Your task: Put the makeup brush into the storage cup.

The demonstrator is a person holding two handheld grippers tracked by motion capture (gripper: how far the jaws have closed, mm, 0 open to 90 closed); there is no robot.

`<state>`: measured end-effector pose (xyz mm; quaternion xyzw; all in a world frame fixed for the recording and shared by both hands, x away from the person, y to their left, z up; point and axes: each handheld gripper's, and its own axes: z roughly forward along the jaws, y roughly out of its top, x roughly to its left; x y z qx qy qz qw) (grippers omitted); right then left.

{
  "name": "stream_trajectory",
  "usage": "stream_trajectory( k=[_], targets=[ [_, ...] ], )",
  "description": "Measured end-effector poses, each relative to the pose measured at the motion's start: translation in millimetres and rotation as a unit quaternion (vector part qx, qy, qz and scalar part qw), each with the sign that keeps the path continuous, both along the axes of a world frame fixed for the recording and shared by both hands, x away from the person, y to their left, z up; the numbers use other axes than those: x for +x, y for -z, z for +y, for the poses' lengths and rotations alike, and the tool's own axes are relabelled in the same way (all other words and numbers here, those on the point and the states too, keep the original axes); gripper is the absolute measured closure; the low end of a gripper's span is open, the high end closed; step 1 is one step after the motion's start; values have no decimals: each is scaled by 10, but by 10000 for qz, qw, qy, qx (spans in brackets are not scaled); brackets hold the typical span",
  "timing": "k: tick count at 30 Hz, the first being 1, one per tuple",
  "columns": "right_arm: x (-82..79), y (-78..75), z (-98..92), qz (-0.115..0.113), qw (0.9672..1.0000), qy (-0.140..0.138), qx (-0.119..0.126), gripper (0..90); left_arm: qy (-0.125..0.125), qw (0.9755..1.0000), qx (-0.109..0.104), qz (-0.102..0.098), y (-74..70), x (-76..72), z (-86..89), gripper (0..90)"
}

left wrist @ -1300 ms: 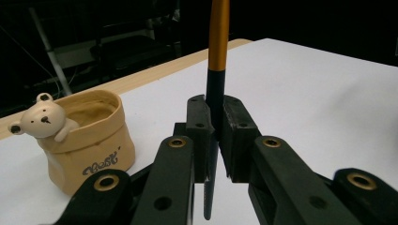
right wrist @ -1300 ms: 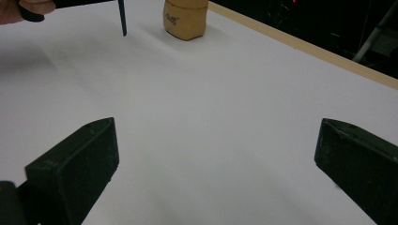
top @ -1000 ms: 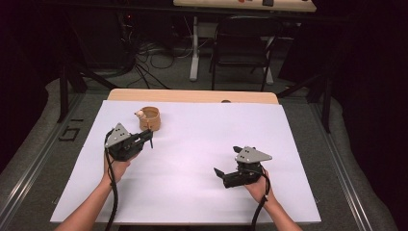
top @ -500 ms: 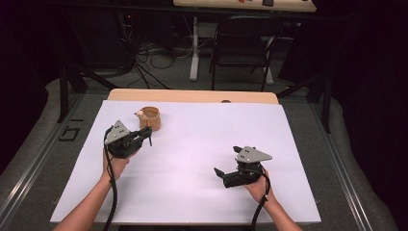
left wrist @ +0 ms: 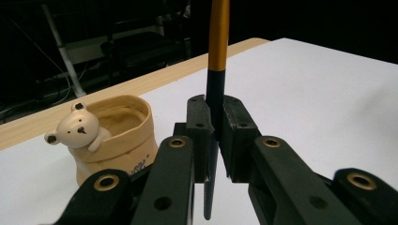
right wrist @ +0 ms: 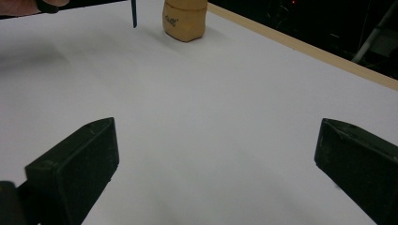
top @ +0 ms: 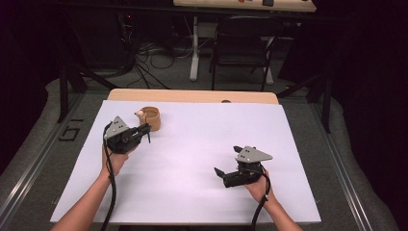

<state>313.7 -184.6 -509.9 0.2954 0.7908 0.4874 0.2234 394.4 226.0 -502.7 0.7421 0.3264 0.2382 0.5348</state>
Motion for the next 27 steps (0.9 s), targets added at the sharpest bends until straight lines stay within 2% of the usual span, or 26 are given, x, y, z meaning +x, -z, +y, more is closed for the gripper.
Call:
stream_trajectory(
  k=[18, 27],
  targets=[
    [-3, -3, 3, 14, 10000, -29, -1, 0, 10, 9999, 50, 133, -11, 202, -3, 826],
    [2, -4, -4, 22, 10000, 15, 32, 0, -38, 9999, 67, 102, -49, 287, -39, 826]
  ],
)
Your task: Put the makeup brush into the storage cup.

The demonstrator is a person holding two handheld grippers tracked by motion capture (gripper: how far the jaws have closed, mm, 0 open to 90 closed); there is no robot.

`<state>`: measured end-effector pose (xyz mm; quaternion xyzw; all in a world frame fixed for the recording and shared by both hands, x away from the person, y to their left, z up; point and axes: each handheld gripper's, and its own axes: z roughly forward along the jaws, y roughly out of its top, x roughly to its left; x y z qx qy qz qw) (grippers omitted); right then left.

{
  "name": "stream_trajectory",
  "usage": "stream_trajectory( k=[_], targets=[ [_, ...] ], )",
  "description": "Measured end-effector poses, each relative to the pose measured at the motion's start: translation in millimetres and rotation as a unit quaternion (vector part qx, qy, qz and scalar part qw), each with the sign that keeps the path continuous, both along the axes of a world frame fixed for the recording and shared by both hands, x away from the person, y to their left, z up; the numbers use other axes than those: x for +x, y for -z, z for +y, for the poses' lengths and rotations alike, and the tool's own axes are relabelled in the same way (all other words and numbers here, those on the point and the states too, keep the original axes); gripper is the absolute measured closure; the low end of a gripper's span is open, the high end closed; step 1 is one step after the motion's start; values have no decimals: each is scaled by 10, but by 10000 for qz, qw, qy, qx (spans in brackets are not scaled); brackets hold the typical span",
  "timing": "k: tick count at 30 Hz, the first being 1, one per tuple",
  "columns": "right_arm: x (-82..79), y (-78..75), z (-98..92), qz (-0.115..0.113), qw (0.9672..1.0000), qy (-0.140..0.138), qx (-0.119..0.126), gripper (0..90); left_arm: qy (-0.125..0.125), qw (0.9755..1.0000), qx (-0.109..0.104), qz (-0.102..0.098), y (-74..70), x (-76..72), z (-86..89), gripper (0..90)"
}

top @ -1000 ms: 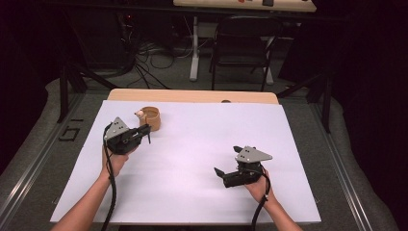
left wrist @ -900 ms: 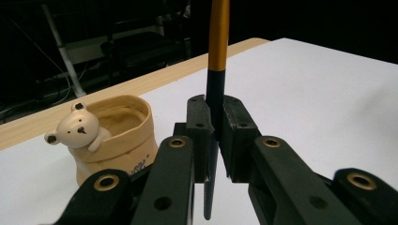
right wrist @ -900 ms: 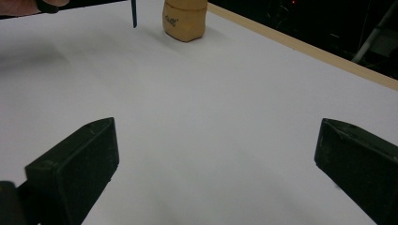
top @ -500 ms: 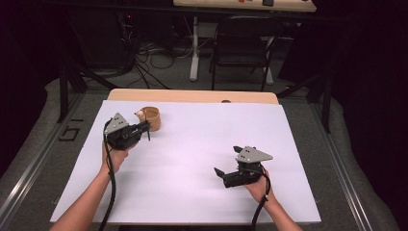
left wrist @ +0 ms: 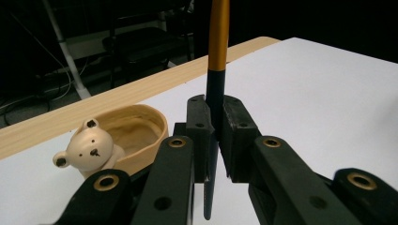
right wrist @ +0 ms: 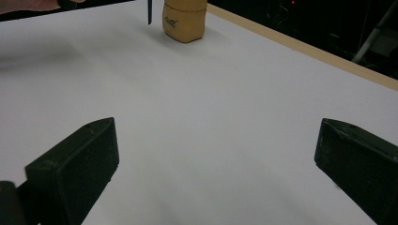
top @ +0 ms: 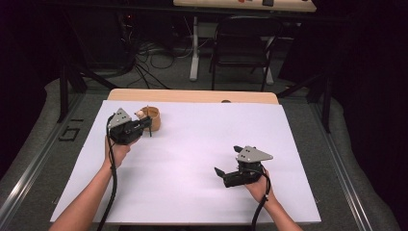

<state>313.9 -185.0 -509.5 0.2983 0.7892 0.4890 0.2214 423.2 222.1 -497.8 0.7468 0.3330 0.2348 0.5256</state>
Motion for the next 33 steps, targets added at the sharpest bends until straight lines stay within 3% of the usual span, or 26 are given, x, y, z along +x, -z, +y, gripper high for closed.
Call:
stream_trajectory(
  k=[14, 33],
  targets=[
    [-5, -6, -9, -35, 10000, 57, -22, 0, -76, 10000, 33, -45, -141, 176, -34, 826],
    [-2, -5, -14, -26, 9999, 83, -52, 0, -191, 9997, 33, -136, -276, 296, -20, 826]
  ],
)
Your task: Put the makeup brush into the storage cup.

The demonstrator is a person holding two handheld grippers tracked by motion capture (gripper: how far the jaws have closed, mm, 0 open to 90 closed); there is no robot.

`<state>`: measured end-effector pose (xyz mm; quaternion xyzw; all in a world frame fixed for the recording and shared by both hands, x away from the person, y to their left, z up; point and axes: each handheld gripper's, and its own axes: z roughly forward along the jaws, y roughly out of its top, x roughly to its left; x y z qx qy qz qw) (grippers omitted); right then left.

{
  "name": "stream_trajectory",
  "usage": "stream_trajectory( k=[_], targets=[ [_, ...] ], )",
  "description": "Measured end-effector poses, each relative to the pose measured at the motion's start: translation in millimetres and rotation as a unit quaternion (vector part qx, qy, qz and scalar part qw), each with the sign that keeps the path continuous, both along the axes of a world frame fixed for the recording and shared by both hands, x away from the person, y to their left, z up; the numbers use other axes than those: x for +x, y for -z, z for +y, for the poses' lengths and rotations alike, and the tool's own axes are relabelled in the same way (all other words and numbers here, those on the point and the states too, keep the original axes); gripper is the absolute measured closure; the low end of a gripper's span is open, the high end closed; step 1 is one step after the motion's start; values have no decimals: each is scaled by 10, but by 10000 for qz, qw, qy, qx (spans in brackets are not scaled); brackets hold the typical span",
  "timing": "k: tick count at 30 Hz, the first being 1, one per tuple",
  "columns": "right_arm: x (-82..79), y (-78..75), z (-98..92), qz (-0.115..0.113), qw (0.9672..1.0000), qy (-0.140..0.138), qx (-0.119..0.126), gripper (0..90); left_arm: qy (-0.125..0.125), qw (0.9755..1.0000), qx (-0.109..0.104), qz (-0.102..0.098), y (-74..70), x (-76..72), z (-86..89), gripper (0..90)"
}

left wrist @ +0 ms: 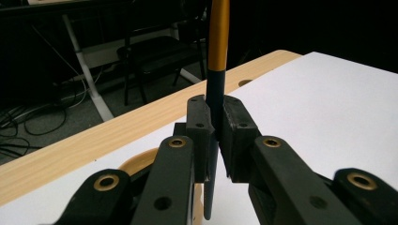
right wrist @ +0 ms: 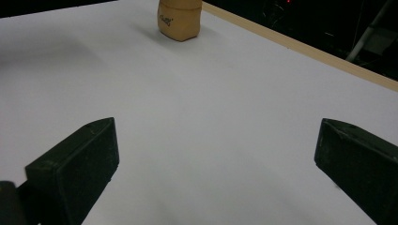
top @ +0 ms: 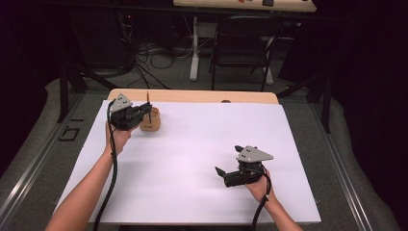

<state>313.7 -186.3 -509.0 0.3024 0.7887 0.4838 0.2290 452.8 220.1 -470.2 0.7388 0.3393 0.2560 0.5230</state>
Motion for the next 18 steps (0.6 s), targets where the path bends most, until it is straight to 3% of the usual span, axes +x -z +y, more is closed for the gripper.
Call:
stream_trajectory(
  k=[18],
  targets=[
    [-2, -1, 3, -1, 10000, 9, -31, 0, -181, 9997, -119, -62, -119, 158, 13, 826]
  ],
)
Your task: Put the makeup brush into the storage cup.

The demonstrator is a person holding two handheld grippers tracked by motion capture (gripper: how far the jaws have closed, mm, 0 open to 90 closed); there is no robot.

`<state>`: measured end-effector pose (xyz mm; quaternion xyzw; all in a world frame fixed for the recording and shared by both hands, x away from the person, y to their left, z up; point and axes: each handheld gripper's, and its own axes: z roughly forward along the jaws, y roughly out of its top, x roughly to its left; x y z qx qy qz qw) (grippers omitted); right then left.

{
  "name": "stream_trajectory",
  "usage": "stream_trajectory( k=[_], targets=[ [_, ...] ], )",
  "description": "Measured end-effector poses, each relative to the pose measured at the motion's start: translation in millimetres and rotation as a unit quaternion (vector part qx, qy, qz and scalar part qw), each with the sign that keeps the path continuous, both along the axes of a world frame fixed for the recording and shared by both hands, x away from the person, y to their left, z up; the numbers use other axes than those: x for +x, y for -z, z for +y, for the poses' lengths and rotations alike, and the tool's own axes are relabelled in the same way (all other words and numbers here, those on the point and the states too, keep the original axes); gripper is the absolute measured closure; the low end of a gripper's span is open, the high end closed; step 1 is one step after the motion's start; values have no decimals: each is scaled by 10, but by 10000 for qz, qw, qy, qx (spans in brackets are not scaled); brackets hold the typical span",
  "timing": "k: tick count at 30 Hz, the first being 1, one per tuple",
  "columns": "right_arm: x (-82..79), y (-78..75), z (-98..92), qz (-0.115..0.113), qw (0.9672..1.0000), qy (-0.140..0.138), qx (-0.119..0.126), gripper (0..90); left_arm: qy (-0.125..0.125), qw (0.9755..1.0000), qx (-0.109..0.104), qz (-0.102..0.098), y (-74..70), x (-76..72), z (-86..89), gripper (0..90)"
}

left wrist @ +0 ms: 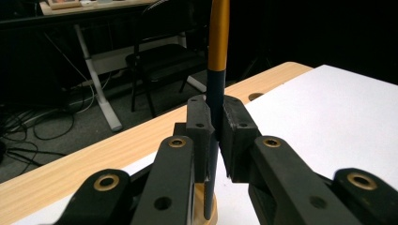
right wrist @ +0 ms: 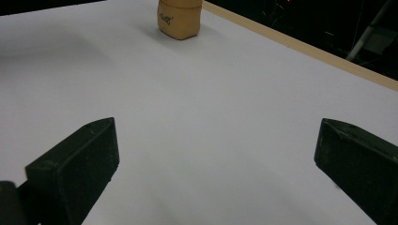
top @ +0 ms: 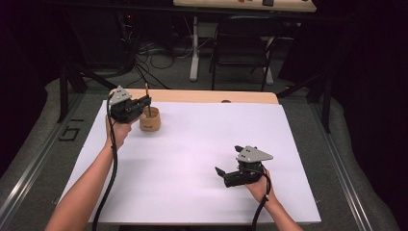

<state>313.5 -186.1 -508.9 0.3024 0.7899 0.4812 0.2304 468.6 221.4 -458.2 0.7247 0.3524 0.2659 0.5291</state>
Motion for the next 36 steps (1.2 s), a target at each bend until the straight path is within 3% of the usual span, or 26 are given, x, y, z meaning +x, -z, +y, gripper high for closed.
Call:
stream_trajectory(
  k=[20, 36],
  targets=[
    [-3, -3, 0, 0, 10000, -9, -12, 0, -279, 9995, 129, 105, 102, 191, 19, 825],
    [-4, 0, 6, 9, 10000, -31, -34, 0, -376, 9989, 170, 236, 192, 249, 3, 819]
  ],
)
